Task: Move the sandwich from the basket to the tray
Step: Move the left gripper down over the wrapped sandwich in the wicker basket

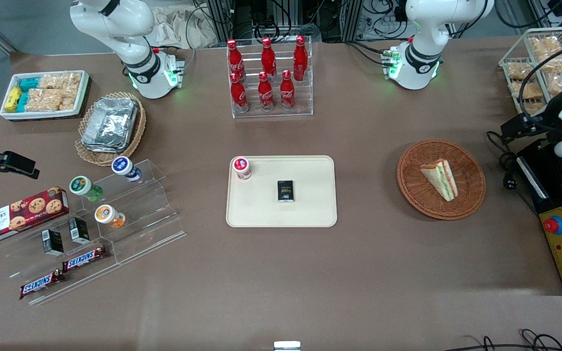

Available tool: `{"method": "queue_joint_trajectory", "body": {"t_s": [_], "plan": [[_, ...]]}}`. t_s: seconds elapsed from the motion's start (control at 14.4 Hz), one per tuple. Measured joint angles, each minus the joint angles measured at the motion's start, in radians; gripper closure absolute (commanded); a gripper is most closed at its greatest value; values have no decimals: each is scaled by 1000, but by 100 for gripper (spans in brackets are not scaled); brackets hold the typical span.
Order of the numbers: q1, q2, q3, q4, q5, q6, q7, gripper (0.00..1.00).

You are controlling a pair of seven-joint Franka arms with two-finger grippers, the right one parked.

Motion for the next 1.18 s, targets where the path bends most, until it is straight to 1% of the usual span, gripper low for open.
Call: {"method": "queue_joint_trajectory", "body": {"t_s": [0.07,0.21,0.35,0.49,0.55,0.69,0.83,1.04,1.18], "plan": [[1,-5,6,-49,-15,48,-22,0],[2,-40,17,-207,-25,202,-111,0],[2,-93,20,-399,-26,376,-252,0],[2,-134,20,-553,-27,480,-402,0],[2,-140,20,-599,-27,505,-452,0],[2,-135,20,-658,-27,565,-496,0],[2,-119,20,-716,-28,661,-508,0],[0,-67,18,-818,-28,851,-509,0],[-2,-23,13,-870,-10,937,-505,0]]}}
